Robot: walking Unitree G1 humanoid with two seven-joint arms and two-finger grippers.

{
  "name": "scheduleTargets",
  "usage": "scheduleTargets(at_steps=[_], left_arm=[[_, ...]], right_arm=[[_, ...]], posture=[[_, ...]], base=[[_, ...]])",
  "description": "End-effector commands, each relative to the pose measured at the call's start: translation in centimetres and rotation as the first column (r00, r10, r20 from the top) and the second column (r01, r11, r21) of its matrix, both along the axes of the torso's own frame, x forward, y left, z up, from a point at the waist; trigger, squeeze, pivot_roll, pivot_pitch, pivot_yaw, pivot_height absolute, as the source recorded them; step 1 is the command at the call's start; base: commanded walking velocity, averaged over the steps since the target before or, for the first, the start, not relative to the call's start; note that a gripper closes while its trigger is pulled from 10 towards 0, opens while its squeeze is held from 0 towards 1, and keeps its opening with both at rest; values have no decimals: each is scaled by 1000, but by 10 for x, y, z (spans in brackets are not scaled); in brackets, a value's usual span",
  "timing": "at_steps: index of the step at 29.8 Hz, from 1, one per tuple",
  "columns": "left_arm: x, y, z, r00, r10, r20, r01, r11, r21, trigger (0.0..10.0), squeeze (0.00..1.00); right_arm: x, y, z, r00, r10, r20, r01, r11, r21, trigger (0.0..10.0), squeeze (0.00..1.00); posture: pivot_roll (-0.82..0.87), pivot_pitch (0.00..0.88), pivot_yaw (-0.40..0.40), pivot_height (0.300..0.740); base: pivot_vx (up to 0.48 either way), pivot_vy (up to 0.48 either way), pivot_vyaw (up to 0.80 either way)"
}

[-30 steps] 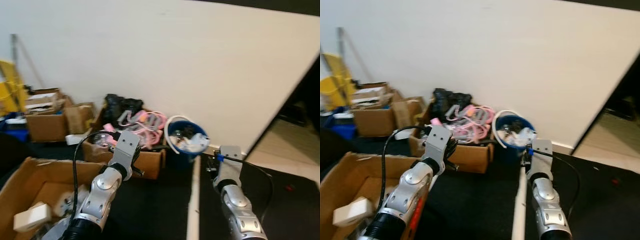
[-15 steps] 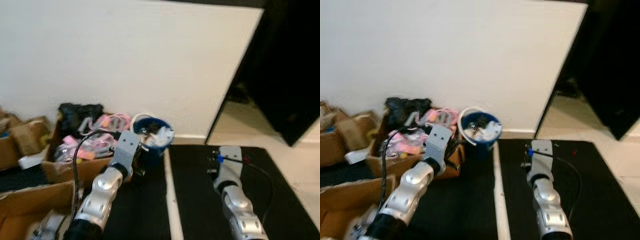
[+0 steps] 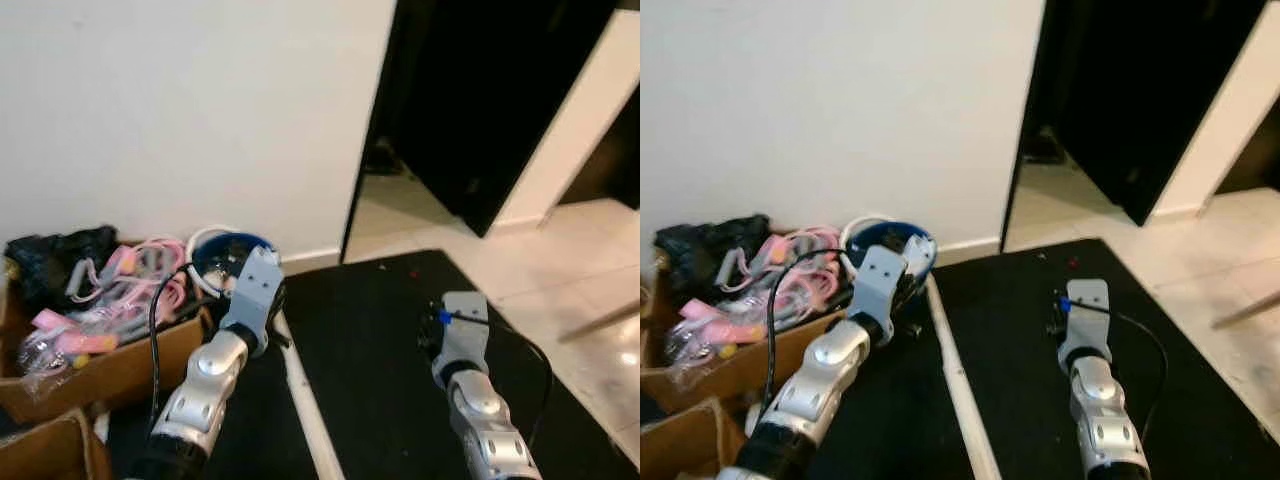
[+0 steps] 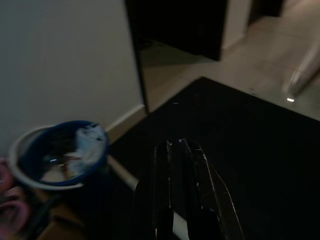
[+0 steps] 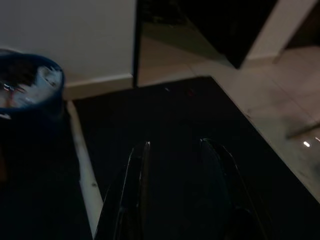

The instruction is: Picking trash to rubbish bin

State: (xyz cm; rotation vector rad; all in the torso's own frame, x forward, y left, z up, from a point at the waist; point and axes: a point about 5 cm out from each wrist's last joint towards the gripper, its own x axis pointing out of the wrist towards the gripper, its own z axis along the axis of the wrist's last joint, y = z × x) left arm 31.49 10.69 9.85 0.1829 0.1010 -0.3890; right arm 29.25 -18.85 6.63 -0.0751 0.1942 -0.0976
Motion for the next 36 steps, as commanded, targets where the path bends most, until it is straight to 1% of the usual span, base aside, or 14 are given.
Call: scheduleTargets(at_steps=[1, 10, 12, 14, 29, 31, 32, 36], left_arm=[[-1, -1, -5, 1000, -3, -17, 3, 1000, 9, 10000, 0], [1, -1, -4, 1000, 1, -18, -1, 1000, 4, 10000, 0], [2, 1, -3, 1000, 17, -22, -17, 999, -28, 10000, 0], [2, 1, -2, 1000, 20, -20, -20, 999, -31, 10000, 0], [2, 0, -3, 1000, 17, -9, -17, 1000, -22, 10000, 0], [2, 0, -3, 1000, 19, -6, -19, 1000, -6, 10000, 0], [3, 2, -5, 999, 35, -17, -35, 999, 5, 10000, 0], [4, 4, -4, 999, 44, -14, -44, 999, -4, 10000, 0]], right_arm=[[-2, -1, -3, 1000, -8, -18, 8, 1000, -1, 10000, 0], [-1, -2, -3, 1000, -13, -19, 13, 1000, -3, 10000, 0], [-1, -2, -2, 1000, -16, -19, 16, 1000, -3, 10000, 0], [-1, -1, -2, 1000, -16, -19, 16, 1000, -2, 10000, 0], [-1, -3, -3, 999, -26, -23, 26, 1000, -10, 10000, 0], [-2, -4, -3, 999, -29, -23, 29, 1000, -12, 10000, 0], [-2, -4, -3, 999, -32, -24, 32, 999, -13, 10000, 0], [-2, -5, -3, 999, -35, -24, 34, 999, -14, 10000, 0]], posture=[[-107, 54, -28, 740], [-105, 56, -28, 740], [-103, 55, -28, 740], [-103, 54, -28, 740], [-107, 55, -26, 740], [-107, 55, -26, 740], [-109, 58, -26, 740], [-109, 59, -26, 740]], base=[[0, 0, -800], [0, 0, -800], [0, 0, -800], [0, 0, -800], [0, 0, -800], [0, 0, -800], [0, 0, -800], [0, 0, -800]])
